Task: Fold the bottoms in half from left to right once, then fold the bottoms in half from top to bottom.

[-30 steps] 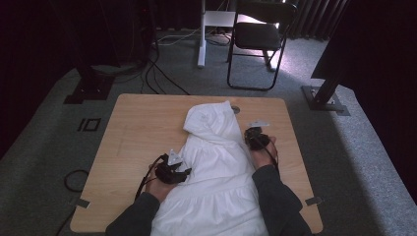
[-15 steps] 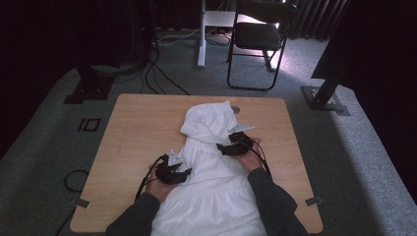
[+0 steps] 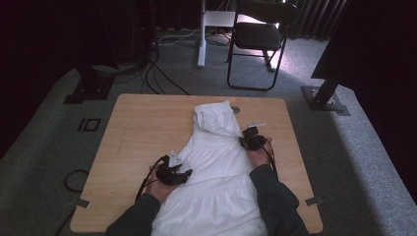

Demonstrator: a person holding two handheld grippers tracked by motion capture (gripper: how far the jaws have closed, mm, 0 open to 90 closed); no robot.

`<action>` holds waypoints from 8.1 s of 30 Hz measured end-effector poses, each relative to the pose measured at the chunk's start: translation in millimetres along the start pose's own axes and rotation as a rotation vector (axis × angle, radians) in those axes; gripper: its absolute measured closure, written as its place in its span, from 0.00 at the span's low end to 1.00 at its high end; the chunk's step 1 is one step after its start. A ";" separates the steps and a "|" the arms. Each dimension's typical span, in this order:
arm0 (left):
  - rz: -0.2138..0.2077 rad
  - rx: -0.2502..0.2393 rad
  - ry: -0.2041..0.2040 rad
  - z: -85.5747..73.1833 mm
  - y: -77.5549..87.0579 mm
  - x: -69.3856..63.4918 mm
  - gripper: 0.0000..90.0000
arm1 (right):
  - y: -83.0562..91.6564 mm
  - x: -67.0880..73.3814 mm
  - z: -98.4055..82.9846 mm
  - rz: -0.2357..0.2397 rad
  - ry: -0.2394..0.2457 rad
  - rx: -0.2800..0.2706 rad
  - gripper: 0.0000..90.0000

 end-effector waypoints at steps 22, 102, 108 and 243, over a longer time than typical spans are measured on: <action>0.017 0.014 0.077 70.6 -69.9 44.4 0.54 | 0.1 -5.0 -5.8 0.074 -0.062 -0.019 0.94; 0.052 -0.025 0.078 36.3 -41.3 21.3 0.53 | 15.5 40.0 -25.7 0.124 0.012 -0.049 0.85; 0.019 0.017 0.129 45.8 -41.2 28.8 0.48 | 15.4 39.1 -25.9 0.130 0.004 -0.051 0.85; 0.178 0.183 -0.107 95.7 -69.8 55.0 0.90 | -15.9 52.4 25.7 0.220 0.040 0.052 0.88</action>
Point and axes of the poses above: each handheld gripper's, and its own axes: y roughly backward along the jaws, z roughly out of its top, x roughly to its left, the point moved 1 cm from there along -y, roughly forward along the jaws, and after that the axes turned 1 degree about -z, right-handed, at the moved point
